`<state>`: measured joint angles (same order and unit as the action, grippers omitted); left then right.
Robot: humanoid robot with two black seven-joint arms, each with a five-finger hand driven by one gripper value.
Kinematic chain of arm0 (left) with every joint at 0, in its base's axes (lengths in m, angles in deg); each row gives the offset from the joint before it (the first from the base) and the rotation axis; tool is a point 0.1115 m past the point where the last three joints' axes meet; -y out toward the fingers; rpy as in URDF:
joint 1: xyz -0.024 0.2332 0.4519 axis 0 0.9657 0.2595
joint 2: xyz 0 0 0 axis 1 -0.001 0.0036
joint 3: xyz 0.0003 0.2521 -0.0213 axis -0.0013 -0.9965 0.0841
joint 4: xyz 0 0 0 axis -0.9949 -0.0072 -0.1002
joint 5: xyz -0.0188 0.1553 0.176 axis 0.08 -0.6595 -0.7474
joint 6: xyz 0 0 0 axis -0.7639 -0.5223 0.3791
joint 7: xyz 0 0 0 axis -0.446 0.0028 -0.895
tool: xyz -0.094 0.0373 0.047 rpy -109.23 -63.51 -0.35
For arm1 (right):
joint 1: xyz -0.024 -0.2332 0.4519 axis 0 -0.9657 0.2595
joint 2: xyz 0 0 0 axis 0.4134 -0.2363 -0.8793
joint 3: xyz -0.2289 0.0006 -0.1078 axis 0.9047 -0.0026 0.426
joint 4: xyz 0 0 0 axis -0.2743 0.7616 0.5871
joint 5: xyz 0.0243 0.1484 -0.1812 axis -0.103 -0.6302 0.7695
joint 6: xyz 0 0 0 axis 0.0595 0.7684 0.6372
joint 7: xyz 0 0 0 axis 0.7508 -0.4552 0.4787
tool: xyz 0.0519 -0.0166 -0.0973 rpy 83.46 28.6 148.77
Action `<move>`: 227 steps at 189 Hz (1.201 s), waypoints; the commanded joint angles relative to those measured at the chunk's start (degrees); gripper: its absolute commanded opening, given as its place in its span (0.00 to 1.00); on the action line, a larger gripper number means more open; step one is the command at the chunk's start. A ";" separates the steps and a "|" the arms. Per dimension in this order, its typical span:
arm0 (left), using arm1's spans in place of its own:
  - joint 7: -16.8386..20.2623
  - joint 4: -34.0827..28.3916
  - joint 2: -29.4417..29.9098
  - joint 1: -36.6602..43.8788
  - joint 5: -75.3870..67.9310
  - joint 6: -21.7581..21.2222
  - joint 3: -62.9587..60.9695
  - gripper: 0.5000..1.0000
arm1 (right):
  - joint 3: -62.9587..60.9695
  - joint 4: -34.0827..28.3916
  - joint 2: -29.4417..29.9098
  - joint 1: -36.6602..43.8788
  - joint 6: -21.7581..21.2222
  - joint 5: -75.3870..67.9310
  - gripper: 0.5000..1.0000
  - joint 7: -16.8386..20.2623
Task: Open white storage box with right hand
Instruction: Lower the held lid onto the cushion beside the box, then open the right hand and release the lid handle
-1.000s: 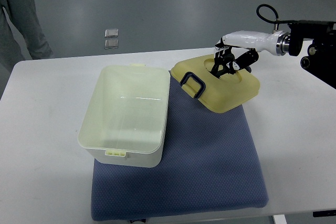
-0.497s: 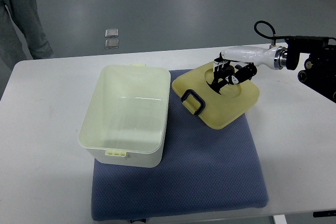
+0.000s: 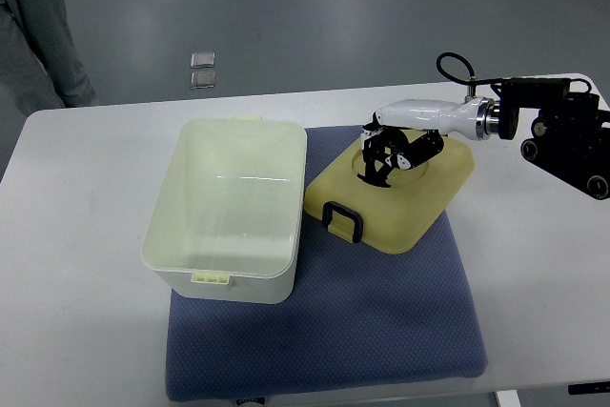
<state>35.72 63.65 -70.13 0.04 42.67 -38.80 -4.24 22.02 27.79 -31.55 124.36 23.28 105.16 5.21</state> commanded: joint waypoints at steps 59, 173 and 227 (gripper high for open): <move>0.00 0.00 0.00 0.00 0.00 0.00 0.00 1.00 | -0.05 -0.15 0.10 -2.10 0.25 -0.03 0.23 -0.21; 0.00 0.00 0.00 0.00 0.00 0.00 0.00 1.00 | -1.02 0.03 -0.61 -2.97 -0.01 -3.55 0.83 -0.21; 0.00 0.00 0.00 0.00 0.00 0.00 0.00 1.00 | -6.11 0.38 -0.61 -2.18 0.08 -26.92 0.86 -0.21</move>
<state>35.72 63.65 -70.13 0.04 42.67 -38.80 -4.24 18.45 27.88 -32.65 122.21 23.30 86.26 4.99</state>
